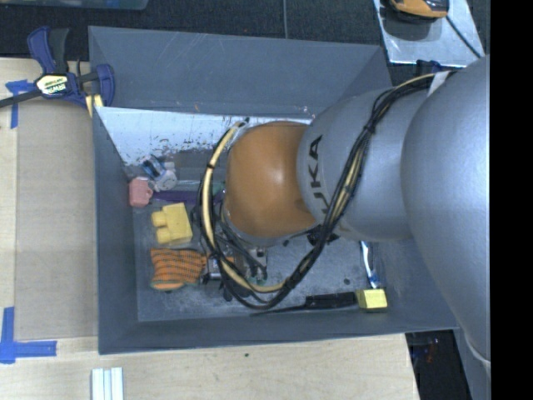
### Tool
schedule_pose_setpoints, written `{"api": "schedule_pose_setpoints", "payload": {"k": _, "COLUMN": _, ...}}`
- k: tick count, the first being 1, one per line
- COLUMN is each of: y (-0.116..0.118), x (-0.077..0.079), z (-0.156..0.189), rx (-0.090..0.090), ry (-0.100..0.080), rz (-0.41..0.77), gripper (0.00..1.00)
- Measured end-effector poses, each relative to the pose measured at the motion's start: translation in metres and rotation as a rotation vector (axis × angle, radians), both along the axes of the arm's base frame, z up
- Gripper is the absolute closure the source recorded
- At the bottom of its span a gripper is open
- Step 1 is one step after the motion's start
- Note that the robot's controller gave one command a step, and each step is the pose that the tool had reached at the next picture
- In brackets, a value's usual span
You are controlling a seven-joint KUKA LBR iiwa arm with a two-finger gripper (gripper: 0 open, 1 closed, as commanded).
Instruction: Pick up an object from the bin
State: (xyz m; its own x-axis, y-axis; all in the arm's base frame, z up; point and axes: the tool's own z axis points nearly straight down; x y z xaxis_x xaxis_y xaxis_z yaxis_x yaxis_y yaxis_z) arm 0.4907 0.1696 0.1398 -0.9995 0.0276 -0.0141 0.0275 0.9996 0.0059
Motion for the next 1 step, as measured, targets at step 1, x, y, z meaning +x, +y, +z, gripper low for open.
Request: {"api": "schedule_pose_setpoints", "payload": {"k": 1, "y": 0.0006, "x": 0.0015, "z": 0.0449, "rx": 0.002, "ry": -0.005, "rz": 0.002, "gripper": 1.00}}
